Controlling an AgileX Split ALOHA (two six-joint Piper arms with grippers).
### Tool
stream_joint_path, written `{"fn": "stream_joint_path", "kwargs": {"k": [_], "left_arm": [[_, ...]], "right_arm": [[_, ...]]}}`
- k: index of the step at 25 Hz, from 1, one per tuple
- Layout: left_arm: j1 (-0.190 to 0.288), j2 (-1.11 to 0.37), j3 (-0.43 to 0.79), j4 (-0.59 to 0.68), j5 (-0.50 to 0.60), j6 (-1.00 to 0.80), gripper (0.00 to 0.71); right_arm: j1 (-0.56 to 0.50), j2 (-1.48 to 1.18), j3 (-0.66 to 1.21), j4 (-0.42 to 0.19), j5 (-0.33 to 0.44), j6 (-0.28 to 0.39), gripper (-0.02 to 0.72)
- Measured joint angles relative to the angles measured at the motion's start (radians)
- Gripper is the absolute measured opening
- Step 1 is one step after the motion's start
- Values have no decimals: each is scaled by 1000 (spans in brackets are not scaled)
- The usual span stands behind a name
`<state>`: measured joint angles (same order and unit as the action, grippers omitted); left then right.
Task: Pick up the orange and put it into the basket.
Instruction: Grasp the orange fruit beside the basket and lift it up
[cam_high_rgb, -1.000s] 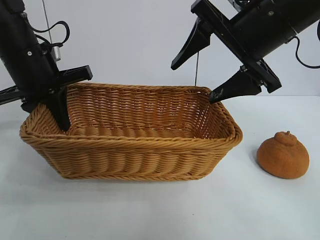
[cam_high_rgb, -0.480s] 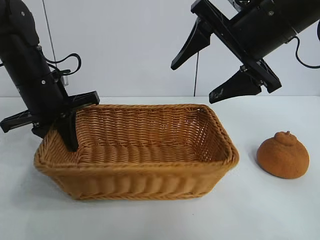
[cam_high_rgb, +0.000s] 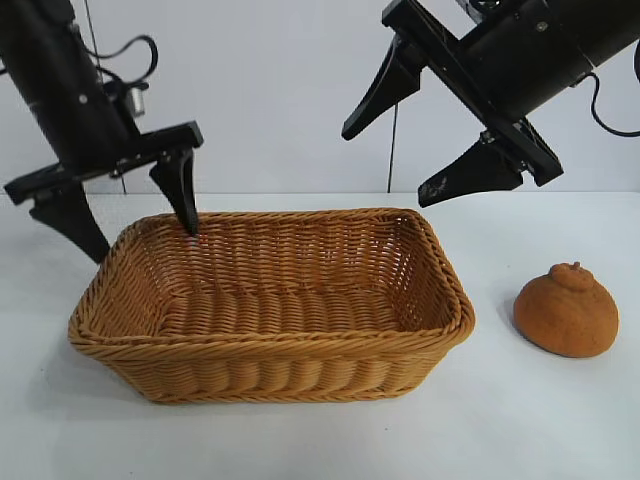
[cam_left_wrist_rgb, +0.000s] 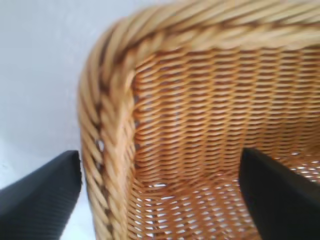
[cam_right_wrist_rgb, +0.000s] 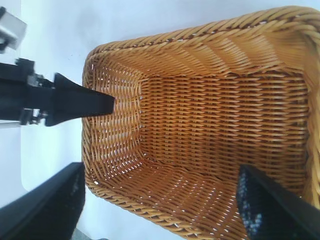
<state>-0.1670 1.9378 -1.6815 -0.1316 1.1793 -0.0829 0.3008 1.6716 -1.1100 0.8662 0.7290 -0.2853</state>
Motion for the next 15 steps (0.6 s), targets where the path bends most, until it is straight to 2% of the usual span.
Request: {"fn": "stream_joint_path", "kwargs": {"k": [4,7,12,15], "left_arm": [[72,-28,-1,106,29,18,619],[109,-57,-1,132,33,21,618],[112,-152,6,132,34,25,618],[105,-254,63,121,34,27,618]], "right_arm": [[0,0,0,0,0,0,568],[0,0,0,-1,0,0,568],[0,0,0,-7,4,0,568],[0,0,0,-8,5,0,568]]}}
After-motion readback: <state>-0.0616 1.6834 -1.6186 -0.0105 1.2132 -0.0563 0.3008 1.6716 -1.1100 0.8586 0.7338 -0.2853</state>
